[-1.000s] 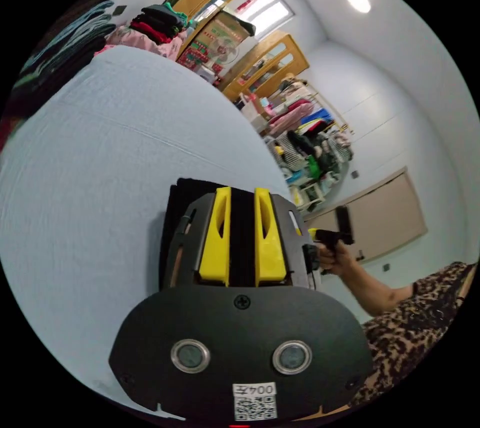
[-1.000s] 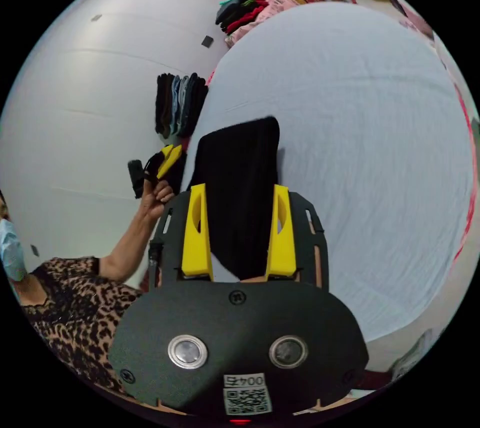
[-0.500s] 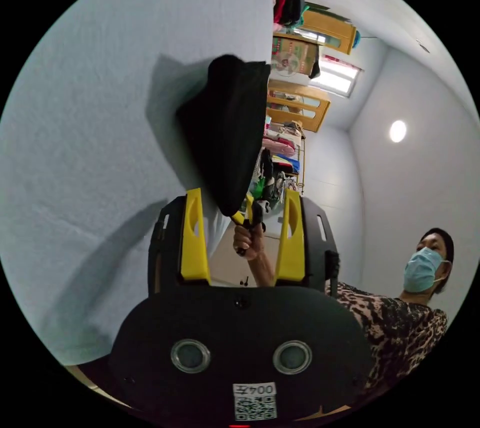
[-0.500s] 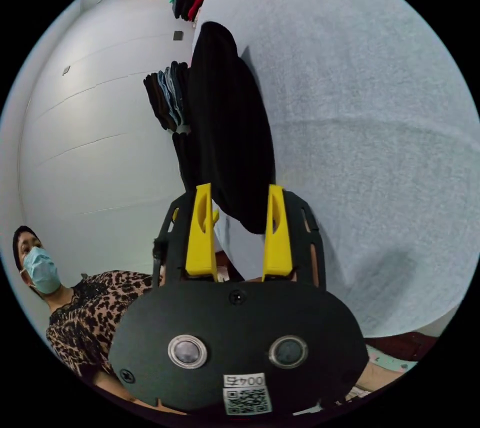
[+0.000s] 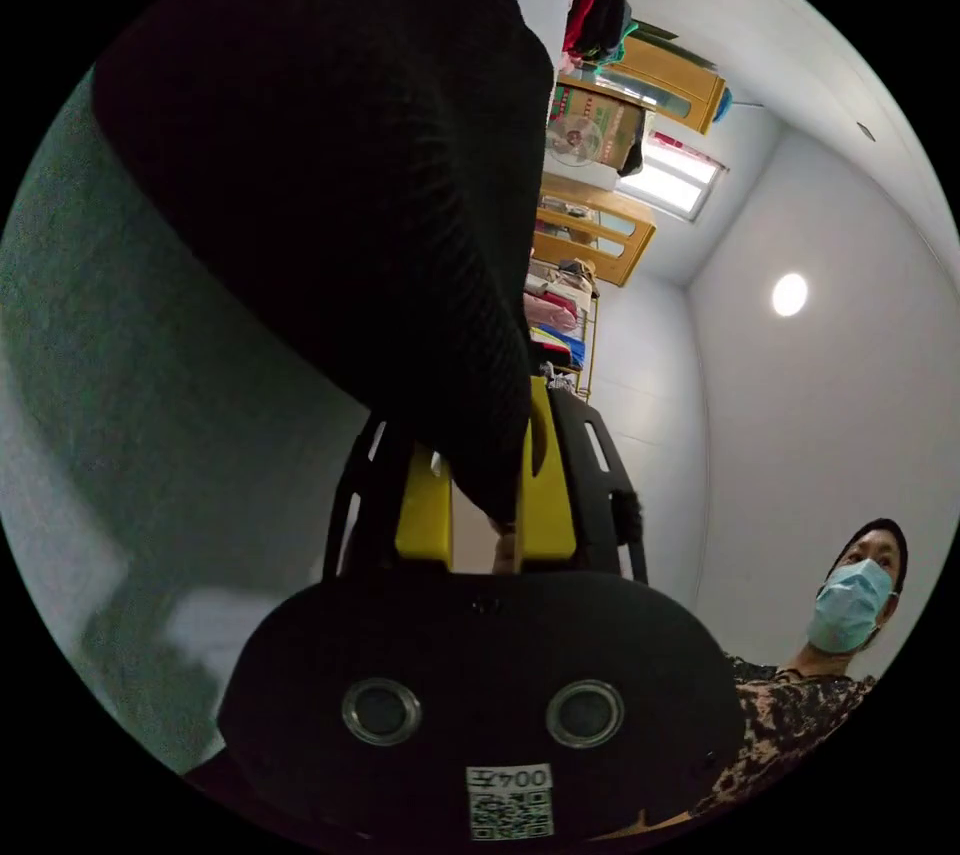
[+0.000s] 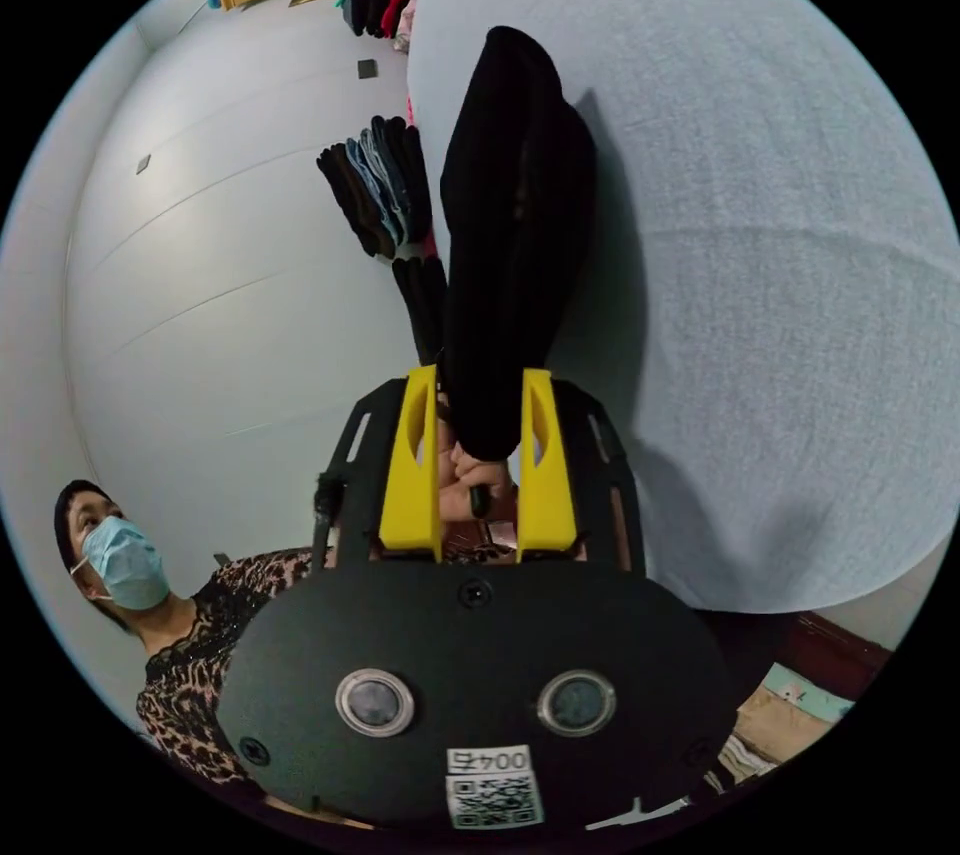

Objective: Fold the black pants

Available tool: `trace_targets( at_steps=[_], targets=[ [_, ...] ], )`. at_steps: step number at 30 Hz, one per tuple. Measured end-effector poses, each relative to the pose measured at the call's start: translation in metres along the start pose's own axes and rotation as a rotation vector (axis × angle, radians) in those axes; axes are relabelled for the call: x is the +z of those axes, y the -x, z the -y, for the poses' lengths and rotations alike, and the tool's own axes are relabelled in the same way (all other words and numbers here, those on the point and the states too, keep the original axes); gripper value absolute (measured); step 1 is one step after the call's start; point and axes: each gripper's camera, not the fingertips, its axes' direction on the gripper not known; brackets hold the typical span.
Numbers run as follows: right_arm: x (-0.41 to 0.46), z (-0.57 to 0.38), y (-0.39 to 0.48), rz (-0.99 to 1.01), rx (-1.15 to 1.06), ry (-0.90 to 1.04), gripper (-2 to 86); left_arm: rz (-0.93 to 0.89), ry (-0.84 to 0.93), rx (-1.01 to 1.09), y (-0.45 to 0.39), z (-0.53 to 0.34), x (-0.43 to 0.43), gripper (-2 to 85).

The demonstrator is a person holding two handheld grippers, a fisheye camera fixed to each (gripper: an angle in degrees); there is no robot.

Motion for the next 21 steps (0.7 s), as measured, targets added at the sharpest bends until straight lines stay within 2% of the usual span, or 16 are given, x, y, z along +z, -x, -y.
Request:
trace_targets(
  at_steps=[5,10,13,15,16,18,21],
  targets=[
    [0.002,0.014,-0.069,0.126,0.071,-0.056,26.8,-0.009,0.046,-0.001,-0.017,-0.014,0.014,11.2],
    [0.058,0.048,-0.126,0.23,0.109,-0.024,29.2,0.037,0.102,-0.025,-0.018,-0.042,0.021,11.2],
    [0.105,0.069,-0.159,0.329,0.121,-0.009,25.4,0.087,0.126,-0.043,-0.01,-0.068,0.031,11.1],
    [0.133,0.079,-0.175,0.369,0.127,-0.001,19.4,0.118,0.142,-0.043,-0.006,-0.084,0.039,11.1],
    [0.152,0.084,-0.183,0.384,0.118,0.014,13.6,0.153,0.163,-0.02,-0.006,-0.094,0.046,11.1],
    [0.172,0.083,-0.184,0.336,0.072,-0.003,10.7,0.24,0.21,0.048,-0.014,-0.107,0.058,11.1],
    [0.193,0.057,-0.157,0.175,-0.133,-0.101,9.3,0.34,0.32,0.217,-0.042,-0.13,0.083,11.0]
  ],
)
